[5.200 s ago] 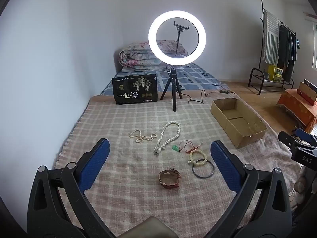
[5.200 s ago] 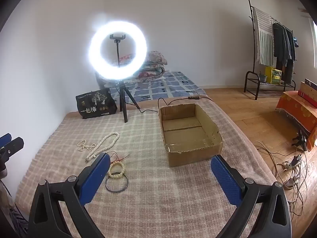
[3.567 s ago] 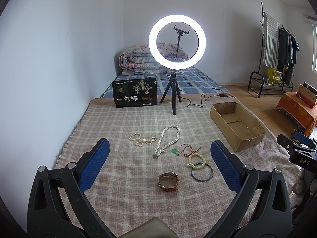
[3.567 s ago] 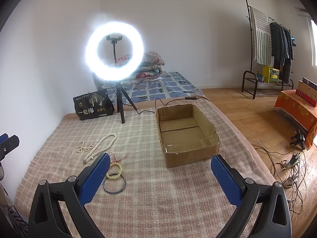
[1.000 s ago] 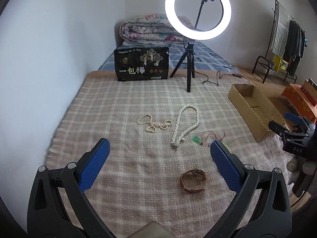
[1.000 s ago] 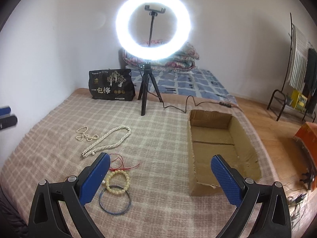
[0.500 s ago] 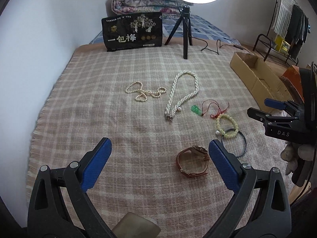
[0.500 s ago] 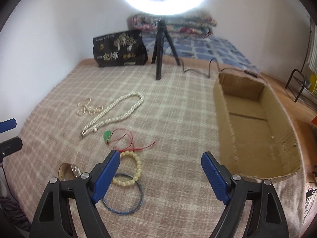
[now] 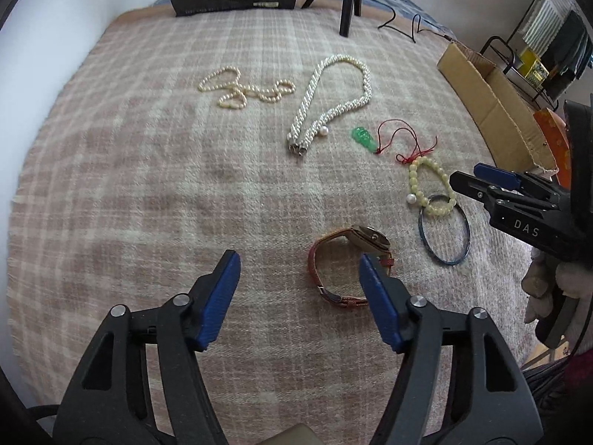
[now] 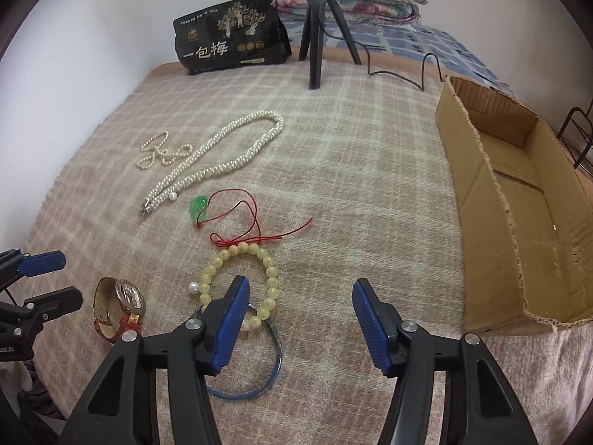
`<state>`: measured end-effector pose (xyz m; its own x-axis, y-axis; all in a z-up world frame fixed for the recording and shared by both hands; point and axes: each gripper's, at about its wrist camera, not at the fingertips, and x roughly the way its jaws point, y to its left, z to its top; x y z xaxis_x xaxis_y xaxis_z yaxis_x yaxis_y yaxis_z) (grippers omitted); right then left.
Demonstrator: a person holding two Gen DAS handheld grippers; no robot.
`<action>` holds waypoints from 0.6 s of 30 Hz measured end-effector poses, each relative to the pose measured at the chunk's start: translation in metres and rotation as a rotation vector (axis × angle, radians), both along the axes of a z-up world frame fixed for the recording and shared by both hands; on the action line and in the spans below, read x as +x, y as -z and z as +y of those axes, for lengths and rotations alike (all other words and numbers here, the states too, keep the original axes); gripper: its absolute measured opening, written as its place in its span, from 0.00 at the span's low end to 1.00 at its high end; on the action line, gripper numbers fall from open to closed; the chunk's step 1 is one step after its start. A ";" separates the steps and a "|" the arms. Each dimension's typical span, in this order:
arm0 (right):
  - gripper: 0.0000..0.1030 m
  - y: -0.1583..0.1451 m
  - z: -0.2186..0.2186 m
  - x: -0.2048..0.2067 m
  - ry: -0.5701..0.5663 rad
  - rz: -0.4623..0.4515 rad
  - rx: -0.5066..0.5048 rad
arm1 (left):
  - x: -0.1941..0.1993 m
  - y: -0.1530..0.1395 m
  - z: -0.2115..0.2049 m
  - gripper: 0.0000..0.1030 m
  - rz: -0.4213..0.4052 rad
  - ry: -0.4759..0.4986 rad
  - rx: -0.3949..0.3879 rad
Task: Organize jewelry
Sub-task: 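Grasp the cream bead bracelet with the right tool while the left tool grasps the brown watch strap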
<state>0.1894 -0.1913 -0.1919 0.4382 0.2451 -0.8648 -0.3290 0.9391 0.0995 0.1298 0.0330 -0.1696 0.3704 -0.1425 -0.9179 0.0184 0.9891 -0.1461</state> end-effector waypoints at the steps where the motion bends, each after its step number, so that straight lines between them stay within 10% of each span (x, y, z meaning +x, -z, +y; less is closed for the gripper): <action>1: 0.52 0.001 0.000 0.001 -0.003 0.008 0.004 | 0.001 0.003 0.000 0.62 0.012 -0.002 -0.008; 18: 0.32 0.015 0.019 0.013 -0.056 0.036 -0.019 | 0.010 0.030 0.001 0.48 0.094 -0.017 -0.021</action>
<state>0.2021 -0.1725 -0.2065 0.3926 0.2515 -0.8847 -0.3775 0.9212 0.0944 0.1396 0.0339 -0.1993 0.2850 -0.1560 -0.9457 -0.0134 0.9859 -0.1666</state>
